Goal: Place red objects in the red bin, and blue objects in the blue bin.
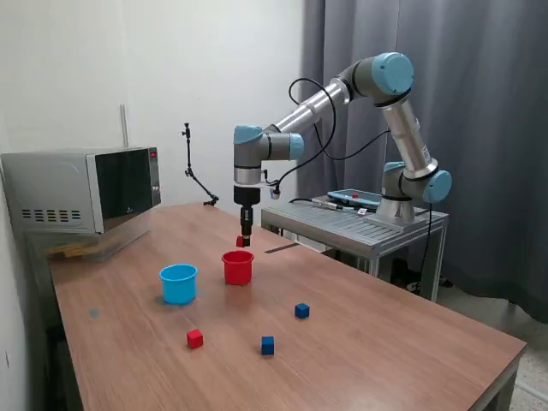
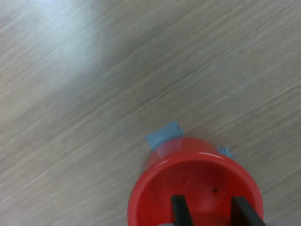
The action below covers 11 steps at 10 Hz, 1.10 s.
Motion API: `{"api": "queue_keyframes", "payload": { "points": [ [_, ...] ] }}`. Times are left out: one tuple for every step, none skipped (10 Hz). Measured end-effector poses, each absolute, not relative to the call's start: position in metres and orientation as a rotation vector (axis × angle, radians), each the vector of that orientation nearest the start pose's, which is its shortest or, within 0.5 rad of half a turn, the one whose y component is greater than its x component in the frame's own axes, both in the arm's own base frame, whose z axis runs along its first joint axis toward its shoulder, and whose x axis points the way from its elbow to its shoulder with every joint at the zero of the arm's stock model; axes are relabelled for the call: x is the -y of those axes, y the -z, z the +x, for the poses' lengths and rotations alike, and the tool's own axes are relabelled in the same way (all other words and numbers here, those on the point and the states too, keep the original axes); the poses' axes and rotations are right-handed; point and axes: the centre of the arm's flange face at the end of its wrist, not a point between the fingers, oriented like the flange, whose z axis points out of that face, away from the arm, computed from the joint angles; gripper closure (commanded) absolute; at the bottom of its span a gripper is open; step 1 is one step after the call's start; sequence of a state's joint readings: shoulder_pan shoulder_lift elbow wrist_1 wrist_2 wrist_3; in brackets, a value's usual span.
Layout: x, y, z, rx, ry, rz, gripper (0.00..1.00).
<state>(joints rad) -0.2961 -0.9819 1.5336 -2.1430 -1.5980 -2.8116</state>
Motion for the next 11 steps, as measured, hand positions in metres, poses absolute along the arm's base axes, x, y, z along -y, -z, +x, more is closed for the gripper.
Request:
{"api": "queue_keyframes", "payload": {
  "points": [
    [-0.071, -0.213, -0.681, -2.788, -0.052, -1.439, 1.00],
    [-0.071, -0.212, -0.681, -2.785, -0.050, -1.445, 1.00],
    [-0.071, -0.211, -0.680, -2.782, -0.047, -1.448, 1.00],
    [-0.071, -0.210, -0.680, -2.779, -0.045, -1.450, 1.00],
    [-0.070, -0.210, -0.679, -2.778, -0.044, -1.451, 1.00],
    [-0.070, -0.210, -0.679, -2.778, -0.043, -1.451, 1.00],
    [-0.070, -0.208, -0.680, -2.775, -0.040, -1.454, 1.00],
    [-0.070, -0.206, -0.680, -2.769, -0.036, -1.462, 1.00],
    [-0.070, -0.203, -0.681, -2.762, -0.032, -1.469, 1.00],
    [-0.070, -0.201, -0.682, -2.759, -0.029, -1.473, 1.00],
    [-0.069, -0.200, -0.682, -2.756, -0.027, -1.476, 1.00]
  ]
}}
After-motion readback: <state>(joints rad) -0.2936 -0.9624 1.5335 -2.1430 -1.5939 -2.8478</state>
